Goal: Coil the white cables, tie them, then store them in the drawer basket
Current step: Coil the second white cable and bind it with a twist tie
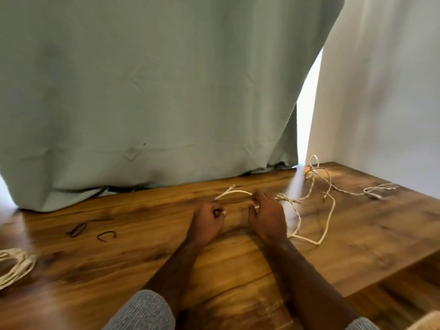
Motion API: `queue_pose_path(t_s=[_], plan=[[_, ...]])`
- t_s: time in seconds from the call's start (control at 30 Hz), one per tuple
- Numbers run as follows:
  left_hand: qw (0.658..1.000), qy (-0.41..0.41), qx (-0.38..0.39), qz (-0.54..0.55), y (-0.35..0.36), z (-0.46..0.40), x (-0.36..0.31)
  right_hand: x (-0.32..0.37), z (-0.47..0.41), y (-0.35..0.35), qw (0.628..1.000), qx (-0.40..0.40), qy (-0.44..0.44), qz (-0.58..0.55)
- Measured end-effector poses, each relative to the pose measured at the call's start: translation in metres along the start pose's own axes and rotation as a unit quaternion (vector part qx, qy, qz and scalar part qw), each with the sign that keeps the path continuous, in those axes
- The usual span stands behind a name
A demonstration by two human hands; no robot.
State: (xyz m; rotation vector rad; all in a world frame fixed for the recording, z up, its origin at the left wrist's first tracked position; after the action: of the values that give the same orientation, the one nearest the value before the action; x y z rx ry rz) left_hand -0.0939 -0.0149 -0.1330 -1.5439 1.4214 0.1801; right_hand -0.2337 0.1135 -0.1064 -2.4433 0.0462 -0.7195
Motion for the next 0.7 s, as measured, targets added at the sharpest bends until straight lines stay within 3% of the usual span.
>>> queue_pose_path(t_s=[0.17,0.33,0.43,0.57,0.7], plan=[[0.998,0.02,0.023,-0.048,0.019,-0.013,-0.005,-0.02,-0.011,-0.012,0.993,-0.046,0.104,-0.024],[0.966,0.128,0.157,-0.162,0.061,0.0,-0.034,-0.035,-0.008,-0.029,0.987,-0.074,0.14,-0.009],[0.956,0.148,0.177,-0.18,0.072,-0.001,-0.045,-0.042,-0.005,-0.03,0.983,-0.085,0.154,-0.057],[0.971,0.143,0.125,-0.145,0.062,-0.008,-0.042,-0.045,-0.003,-0.031,0.984,-0.086,0.137,-0.074],[0.997,0.068,-0.021,0.011,0.015,-0.017,-0.018,-0.052,0.001,-0.048,0.978,-0.143,0.133,-0.071]])
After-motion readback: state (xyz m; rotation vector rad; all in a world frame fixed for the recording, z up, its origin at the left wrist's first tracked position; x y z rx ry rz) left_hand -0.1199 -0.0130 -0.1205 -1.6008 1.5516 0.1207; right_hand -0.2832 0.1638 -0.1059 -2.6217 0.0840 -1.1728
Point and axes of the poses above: each hand's wrist, its own z-axis away from the middle knuckle, its own y-axis out of the palm, x = y × z, the point moved 8 cm from there along -z, towards the middle knuckle, and after that the axes turned 1 degree about -x, right-handed, at the moved point
